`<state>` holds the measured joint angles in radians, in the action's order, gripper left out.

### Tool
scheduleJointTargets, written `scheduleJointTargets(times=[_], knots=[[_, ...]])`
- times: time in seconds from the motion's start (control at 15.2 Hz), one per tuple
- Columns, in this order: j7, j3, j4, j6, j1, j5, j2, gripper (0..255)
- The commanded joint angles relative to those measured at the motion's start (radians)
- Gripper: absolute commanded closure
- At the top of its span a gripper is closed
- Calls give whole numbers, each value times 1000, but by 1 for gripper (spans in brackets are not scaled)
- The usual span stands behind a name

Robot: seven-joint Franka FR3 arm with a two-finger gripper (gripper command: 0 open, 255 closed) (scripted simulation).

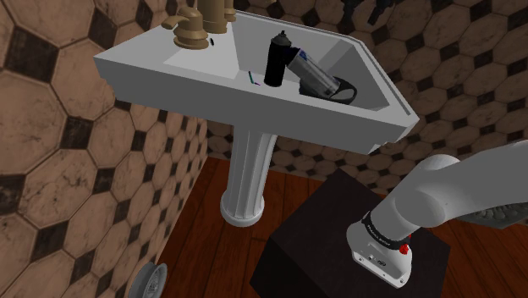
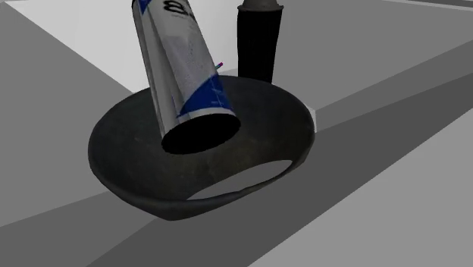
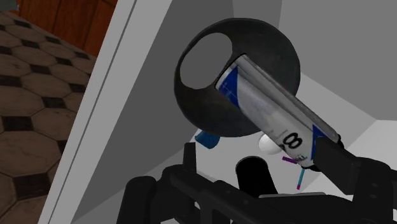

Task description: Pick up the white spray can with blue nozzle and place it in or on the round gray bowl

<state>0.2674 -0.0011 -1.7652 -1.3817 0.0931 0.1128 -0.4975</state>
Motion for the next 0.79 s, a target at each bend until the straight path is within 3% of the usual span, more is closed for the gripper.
scheduleJointTargets(times=[0.0, 0.2, 0.73], knots=[[-1, 3, 52, 35, 0, 0, 17, 0], [-3, 13, 210, 136, 0, 0, 74, 0], [-3, 12, 209, 136, 0, 0, 74, 0]])
